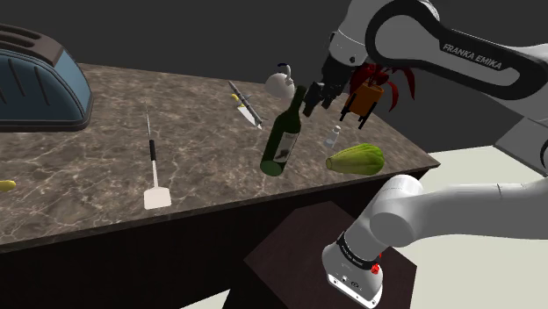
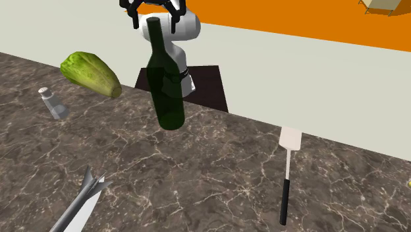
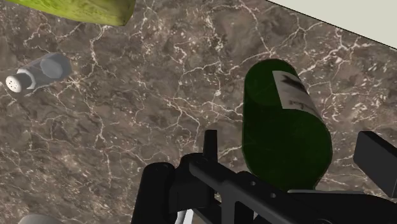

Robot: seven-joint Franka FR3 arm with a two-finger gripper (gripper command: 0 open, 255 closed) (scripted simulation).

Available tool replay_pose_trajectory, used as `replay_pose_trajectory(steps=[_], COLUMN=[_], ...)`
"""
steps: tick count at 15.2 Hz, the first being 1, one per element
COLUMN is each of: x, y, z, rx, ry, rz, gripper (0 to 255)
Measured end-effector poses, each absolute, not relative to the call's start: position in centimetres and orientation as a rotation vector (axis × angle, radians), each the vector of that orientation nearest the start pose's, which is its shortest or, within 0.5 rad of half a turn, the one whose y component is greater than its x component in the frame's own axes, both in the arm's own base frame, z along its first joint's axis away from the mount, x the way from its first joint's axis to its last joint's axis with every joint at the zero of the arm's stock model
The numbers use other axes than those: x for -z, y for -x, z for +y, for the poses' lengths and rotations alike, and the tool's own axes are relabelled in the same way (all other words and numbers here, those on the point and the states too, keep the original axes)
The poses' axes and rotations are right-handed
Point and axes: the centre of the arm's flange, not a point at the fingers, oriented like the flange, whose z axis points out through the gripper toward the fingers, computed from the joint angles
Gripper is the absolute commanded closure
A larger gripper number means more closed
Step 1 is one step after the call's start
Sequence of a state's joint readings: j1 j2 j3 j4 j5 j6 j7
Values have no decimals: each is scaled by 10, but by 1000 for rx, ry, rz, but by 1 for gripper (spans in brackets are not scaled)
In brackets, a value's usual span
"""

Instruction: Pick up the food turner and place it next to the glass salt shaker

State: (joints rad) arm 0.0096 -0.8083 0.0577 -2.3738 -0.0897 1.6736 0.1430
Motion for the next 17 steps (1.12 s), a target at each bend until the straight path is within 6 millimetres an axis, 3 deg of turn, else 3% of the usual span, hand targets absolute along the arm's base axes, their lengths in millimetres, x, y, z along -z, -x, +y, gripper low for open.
replay_pose_trajectory(steps=[3,17], x=[-593,-505], y=[-318,-406], z=[29,157], rx=[191,157], ry=[3249,3195], rz=[159,374], gripper=[0,0])
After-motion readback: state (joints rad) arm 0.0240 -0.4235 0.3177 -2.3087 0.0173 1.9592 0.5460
